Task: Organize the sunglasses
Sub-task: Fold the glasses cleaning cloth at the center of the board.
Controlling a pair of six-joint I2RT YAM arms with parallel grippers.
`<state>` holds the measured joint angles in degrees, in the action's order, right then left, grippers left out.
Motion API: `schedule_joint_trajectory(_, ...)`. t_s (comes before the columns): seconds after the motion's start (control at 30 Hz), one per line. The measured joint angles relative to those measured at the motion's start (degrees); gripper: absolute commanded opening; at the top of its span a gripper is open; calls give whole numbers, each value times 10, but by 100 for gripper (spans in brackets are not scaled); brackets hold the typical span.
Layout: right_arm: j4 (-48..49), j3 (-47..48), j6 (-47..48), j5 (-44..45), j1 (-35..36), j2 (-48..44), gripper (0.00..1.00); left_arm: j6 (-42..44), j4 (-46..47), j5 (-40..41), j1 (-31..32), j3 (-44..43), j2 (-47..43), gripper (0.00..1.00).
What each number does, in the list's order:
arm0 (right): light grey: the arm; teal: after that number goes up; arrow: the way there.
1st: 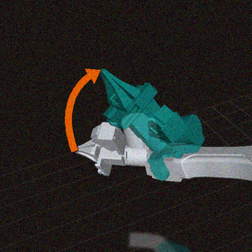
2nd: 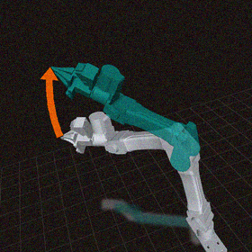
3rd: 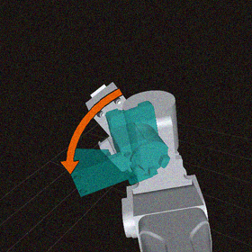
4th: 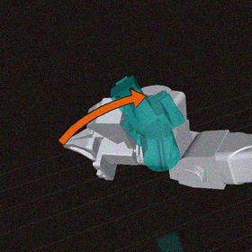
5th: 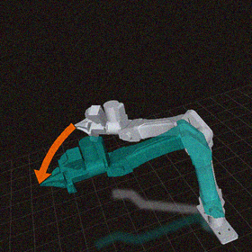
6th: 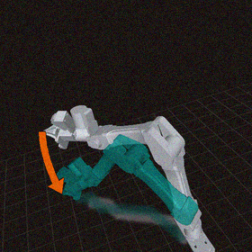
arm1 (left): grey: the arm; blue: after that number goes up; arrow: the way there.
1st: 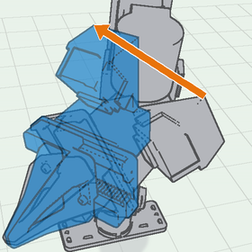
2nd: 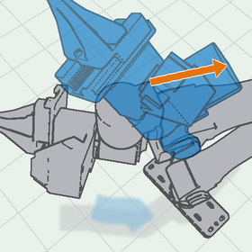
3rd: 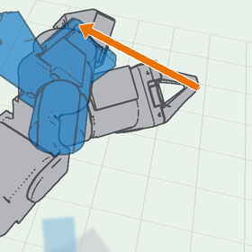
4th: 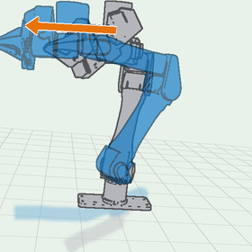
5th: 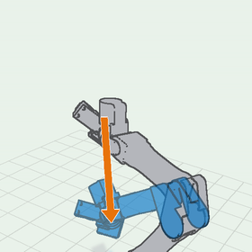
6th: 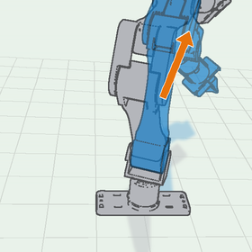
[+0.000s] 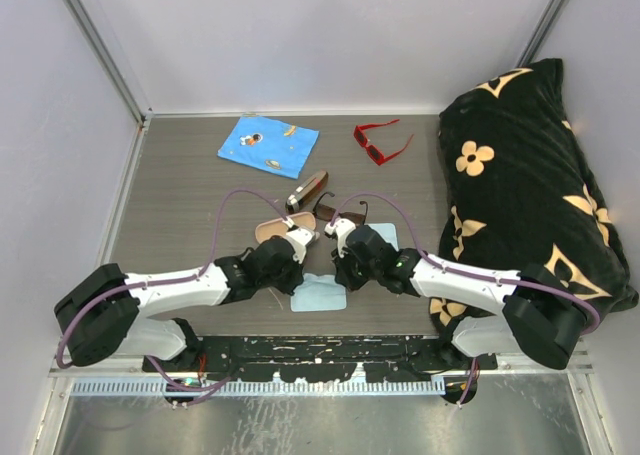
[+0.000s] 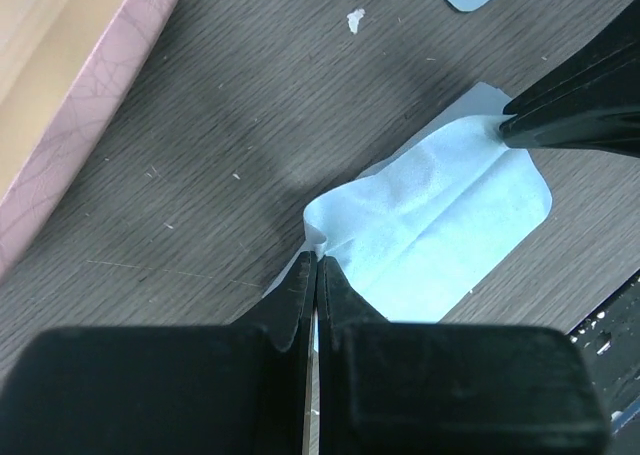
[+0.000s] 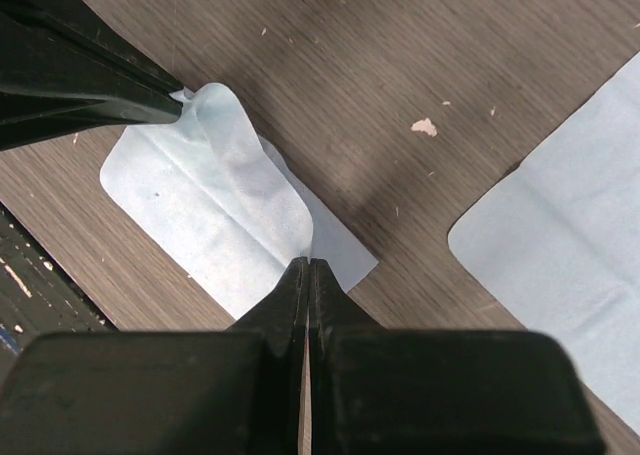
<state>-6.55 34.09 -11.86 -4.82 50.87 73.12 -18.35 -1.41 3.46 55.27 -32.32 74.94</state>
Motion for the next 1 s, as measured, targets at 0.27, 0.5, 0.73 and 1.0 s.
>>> schedule_joint_trajectory(0.27,-17,-2,-21,-13,0,7,1,-4,9,-23,0,16,-28,0)
schedule_joint_trajectory(0.5,-25,-5,-36,-14,0,8,1,-6,16,-47,0,35,-40,0)
schedule_joint_trajectory(0.73,-26,-12,-43,-20,0,8,1,-7,18,-68,0,45,-42,0)
schedule_joint_trajectory(1.0,-26,-19,-48,-37,0,8,8,-18,17,-70,0,59,-61,10)
